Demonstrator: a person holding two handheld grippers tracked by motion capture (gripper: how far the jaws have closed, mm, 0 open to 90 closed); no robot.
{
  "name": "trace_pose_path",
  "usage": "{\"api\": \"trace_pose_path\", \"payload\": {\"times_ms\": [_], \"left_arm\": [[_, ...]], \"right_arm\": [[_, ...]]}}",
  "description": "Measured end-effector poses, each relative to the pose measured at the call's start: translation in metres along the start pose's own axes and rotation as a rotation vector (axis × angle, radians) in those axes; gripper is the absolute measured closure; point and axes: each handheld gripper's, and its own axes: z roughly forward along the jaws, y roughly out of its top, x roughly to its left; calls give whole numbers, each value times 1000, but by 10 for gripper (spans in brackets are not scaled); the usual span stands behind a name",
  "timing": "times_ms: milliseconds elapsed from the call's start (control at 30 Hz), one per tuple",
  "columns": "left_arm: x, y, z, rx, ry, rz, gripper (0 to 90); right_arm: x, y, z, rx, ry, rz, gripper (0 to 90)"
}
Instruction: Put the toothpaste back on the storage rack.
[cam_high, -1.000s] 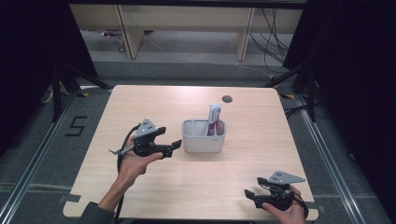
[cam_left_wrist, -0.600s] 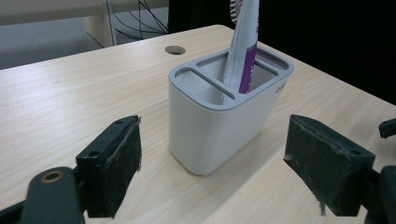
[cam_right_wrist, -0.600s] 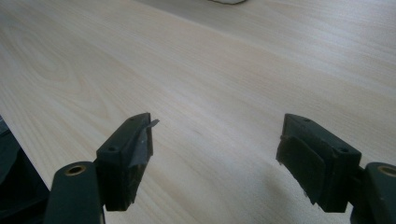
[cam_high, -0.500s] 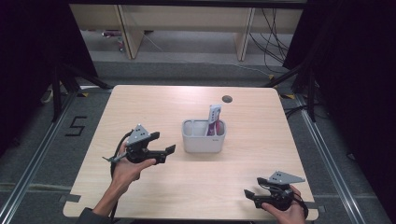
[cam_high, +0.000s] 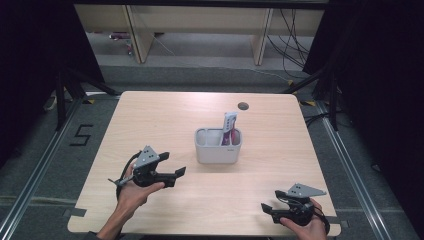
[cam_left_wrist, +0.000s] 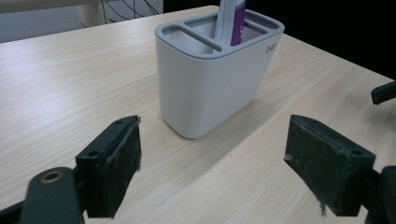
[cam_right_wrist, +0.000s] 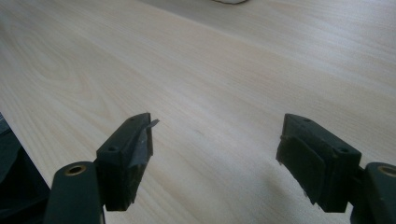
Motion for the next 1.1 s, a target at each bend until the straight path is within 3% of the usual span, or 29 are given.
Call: {"api": "trace_pose_path", "payload": {"times_ms": [367,533,767,800,867,900,1100], "left_arm": [[-1,-19,-9,7,-11,-3,179],[-3,-25,-16,19,-19,-11,178],[-7,-33,-23,31,-25,5,178],[-7,-34,-23,32,-29,8,178],[-9,-36,-25,41,-25,13,177],[-8,-38,-26,46,-29,20,178],[-11,-45,-30,60,-24,20,178]], "right_arm": [[0,0,1,-5,11,-3,264],[-1,1,1,0,3,-31,264],[-1,1,1,2,13,-36,264],[1,1,2,7,26,-7,264],[1,1,1,7,26,-8,264],[-1,1,1,5,12,-36,264],[-1,1,1,4,11,-36,264]]}}
